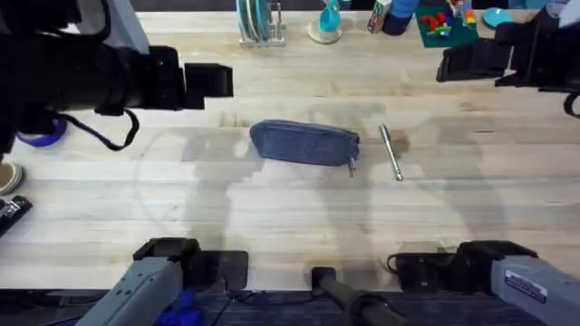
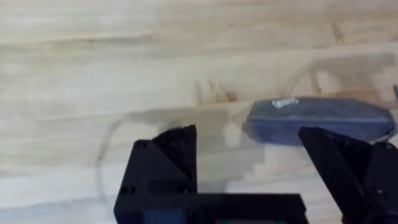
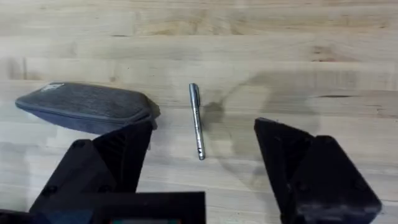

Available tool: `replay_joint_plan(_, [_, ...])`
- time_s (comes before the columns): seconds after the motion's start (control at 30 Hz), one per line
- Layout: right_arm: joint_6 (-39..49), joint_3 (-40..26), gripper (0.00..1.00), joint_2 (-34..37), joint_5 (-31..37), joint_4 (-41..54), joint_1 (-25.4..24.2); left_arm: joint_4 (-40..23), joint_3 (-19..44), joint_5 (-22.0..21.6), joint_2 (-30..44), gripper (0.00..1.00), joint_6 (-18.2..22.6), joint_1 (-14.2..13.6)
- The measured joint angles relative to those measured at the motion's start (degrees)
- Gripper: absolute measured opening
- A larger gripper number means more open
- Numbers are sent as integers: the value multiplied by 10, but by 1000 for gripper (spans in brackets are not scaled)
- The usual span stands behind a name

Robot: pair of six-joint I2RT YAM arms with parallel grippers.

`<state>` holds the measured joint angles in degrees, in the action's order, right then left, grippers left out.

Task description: Unzip the bag, pick up the pens from the table one at a time and place them inside, then zip the bag closed.

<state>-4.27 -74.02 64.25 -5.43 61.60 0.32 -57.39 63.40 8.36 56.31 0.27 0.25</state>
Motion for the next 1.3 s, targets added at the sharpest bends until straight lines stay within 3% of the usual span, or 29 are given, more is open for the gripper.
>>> replay_joint_plan(0.6, [0, 0, 995, 0, 0, 2, 0, -56, 0, 0, 0, 993, 0, 0])
replay_joint_plan(0.83, [0, 0, 996, 0, 0, 2, 0, -50, 0, 10, 0, 993, 10, 0])
replay_joint_plan(0.97, [0, 0, 996, 0, 0, 2, 0, -50, 0, 27, 0, 993, 52, 0])
replay_joint_plan(1.3, [0, 0, 996, 0, 0, 2, 0, -71, 0, 125, 0, 992, 266, 0])
